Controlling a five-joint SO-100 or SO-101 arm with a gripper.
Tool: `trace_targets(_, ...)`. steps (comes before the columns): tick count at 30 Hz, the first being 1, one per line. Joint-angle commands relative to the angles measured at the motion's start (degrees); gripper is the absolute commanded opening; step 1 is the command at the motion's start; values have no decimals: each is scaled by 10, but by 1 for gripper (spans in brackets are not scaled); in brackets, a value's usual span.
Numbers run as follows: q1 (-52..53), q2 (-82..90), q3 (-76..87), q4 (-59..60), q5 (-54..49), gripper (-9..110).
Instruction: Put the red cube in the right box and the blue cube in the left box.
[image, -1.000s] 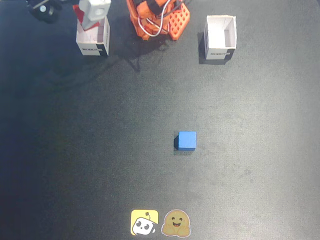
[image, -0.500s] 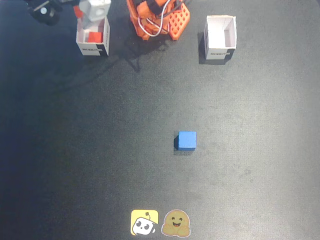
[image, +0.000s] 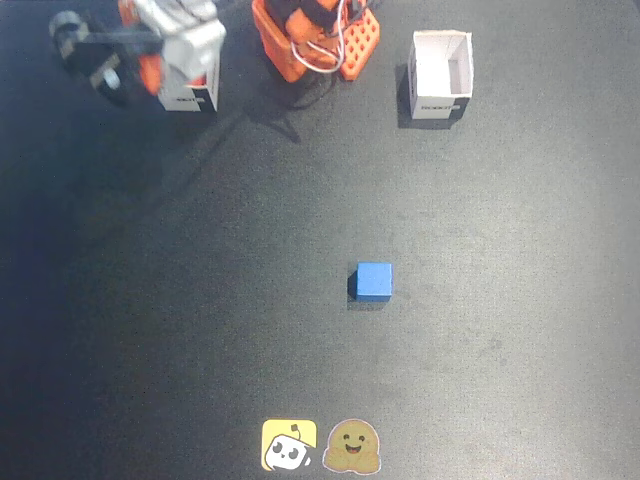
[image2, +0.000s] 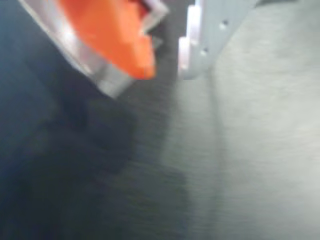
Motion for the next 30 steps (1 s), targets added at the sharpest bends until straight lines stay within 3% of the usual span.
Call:
trace_targets(1,-72,-3,-37,-3,7,1)
trace_targets(30,-479,-15,-62,-4,62,0)
